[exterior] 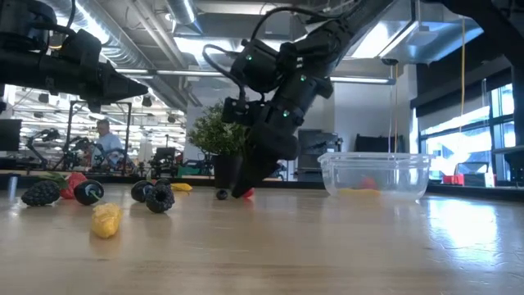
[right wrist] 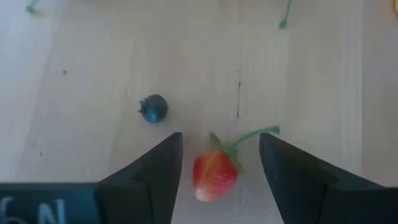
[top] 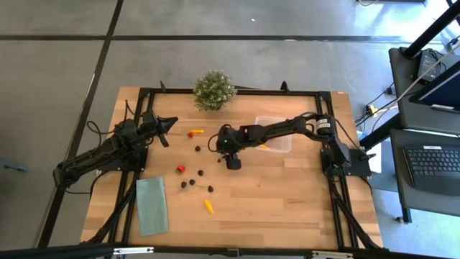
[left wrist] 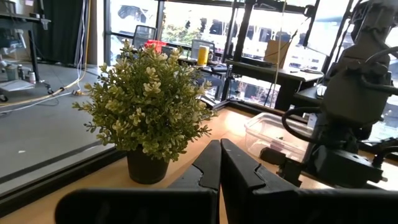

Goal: Pick and placing Produce into tupperware
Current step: Put the middle strawberry into the transparent bin

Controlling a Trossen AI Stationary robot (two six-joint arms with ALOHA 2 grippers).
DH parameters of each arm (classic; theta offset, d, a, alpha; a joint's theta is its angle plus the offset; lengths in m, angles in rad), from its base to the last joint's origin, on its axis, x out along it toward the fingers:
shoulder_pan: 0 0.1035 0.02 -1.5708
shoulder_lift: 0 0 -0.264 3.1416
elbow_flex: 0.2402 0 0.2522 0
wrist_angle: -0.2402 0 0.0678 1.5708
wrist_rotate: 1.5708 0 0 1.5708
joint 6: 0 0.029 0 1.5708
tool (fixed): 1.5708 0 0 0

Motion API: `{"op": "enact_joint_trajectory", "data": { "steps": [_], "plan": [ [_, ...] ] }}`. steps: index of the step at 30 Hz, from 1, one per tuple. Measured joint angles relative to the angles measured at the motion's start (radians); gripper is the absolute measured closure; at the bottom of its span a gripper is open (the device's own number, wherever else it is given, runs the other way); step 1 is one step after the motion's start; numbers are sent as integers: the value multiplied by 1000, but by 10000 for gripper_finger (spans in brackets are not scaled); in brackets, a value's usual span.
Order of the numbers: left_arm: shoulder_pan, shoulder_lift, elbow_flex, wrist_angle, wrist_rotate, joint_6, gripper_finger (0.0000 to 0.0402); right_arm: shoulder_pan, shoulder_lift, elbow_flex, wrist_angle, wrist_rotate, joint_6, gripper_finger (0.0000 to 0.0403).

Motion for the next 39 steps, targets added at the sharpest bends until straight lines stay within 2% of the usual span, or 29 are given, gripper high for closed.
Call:
{"op": "enact_joint_trajectory", "data": {
  "steps": [12,23,29,34,39],
  "plan": [
    [0,0,0,0,0,3,401,-1,0,0,-22,30,1,196],
    [0,0,0,0,0,3,401,0,-3,2,-54,28,3,291],
    [0,0,0,0,0,3,401,-1,-5,3,-57,36,29,307],
    [0,0,0,0,0,3,401,-1,-51,-3,-122,37,84,307],
    [0,0,0,0,0,3,401,-19,-158,0,-189,34,167,309]
  ]
}}
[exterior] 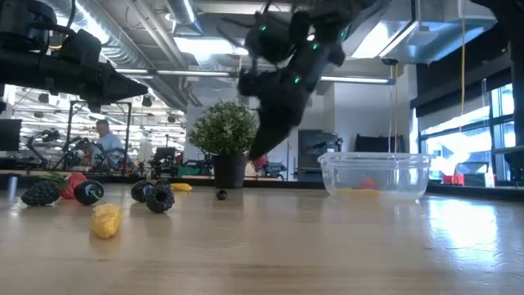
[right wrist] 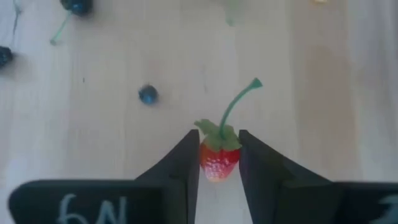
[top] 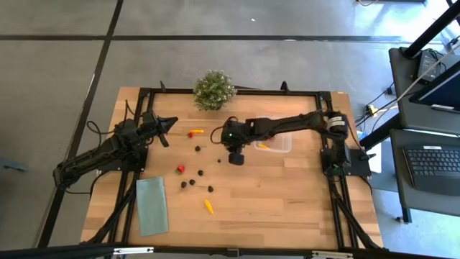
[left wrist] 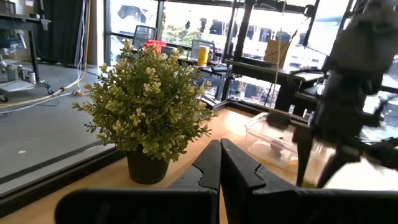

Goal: Pick and placing Produce into tupperware
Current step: Put the middle strawberry into the transparent bin

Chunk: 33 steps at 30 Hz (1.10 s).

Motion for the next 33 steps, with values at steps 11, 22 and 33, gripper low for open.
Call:
{"op": "enact_joint_trajectory", "data": {
  "steps": [11,22,33],
  "plan": [
    [0,0,0,0,-5,0,401,-74,-191,-1,-426,92,131,309],
    [0,0,0,0,-4,-1,401,-152,-222,-43,-533,94,157,308],
    [0,0,0,0,-4,-21,401,-169,-353,-374,-283,85,231,308]
  ]
}}
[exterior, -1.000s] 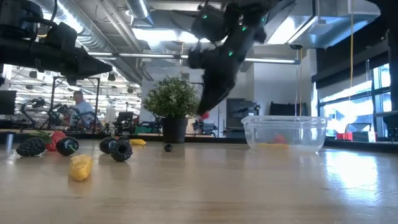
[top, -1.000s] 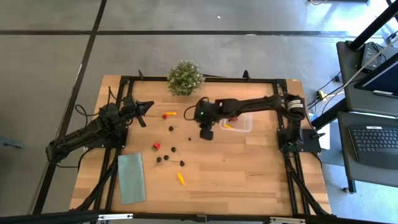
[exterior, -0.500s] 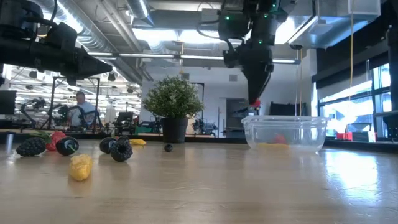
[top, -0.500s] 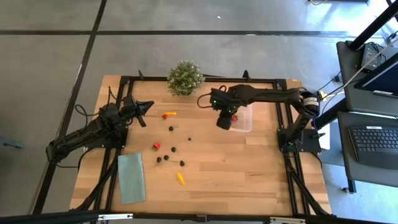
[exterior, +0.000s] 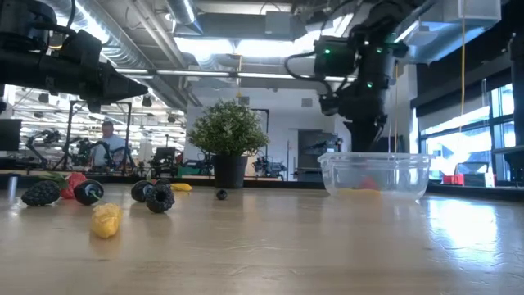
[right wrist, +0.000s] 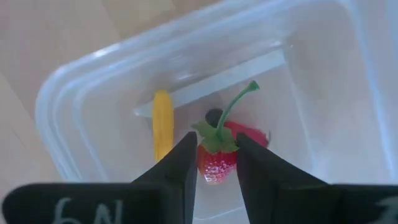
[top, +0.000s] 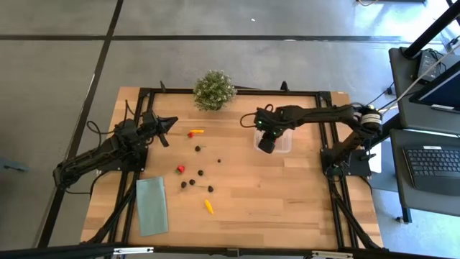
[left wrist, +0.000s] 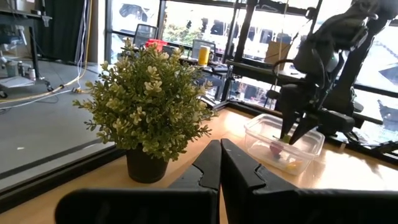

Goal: Pick and placing Produce into tupperware
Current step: Put the middle strawberry into the transparent bin, then put the blueberry into the transparent bin

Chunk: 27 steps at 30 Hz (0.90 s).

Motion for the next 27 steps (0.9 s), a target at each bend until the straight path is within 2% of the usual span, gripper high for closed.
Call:
{"op": "enact_joint_trajectory", "data": {
  "steps": [8,18,27],
  "plan": [
    [0,0,0,0,0,0,401,0,-61,-118,166,0,-57,294],
    [0,0,0,0,0,-5,401,13,-63,-127,182,-3,-79,254],
    [0,0,0,0,0,-5,401,1,-89,-127,209,8,-161,184]
  ]
}}
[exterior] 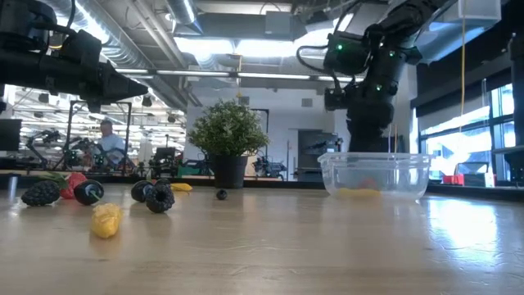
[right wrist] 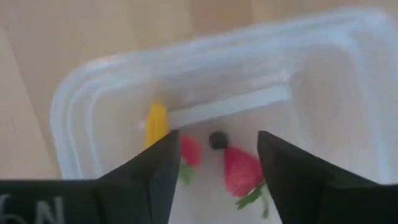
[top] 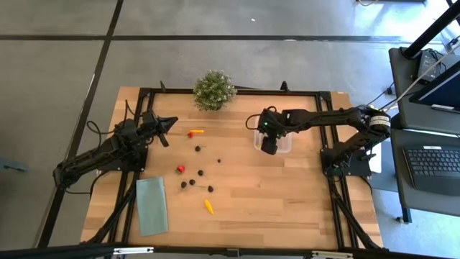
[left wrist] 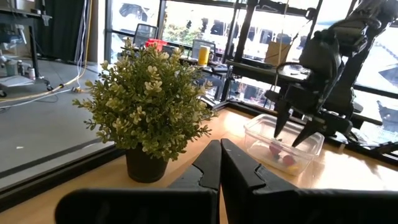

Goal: Pick and placing Produce into tupperware
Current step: Put the blueberry into the transparent bin

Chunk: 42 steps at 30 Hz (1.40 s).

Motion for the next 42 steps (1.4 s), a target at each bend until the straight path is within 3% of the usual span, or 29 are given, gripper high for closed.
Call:
{"op": "enact_joint_trajectory", "data": {
  "steps": [9,17,26,31,35,42],
  "plan": [
    [0,0,0,0,0,0,401,3,-162,46,123,52,-19,158],
    [0,0,0,0,0,0,401,104,-228,4,565,52,46,161],
    [0,0,0,0,0,0,401,216,-71,-5,834,62,79,161],
    [0,0,0,0,0,0,401,266,67,-4,991,192,109,161],
    [0,0,0,0,0,0,401,313,150,25,1002,332,156,161],
    [0,0,0,0,0,0,401,413,258,104,1004,477,193,161]
  ]
}}
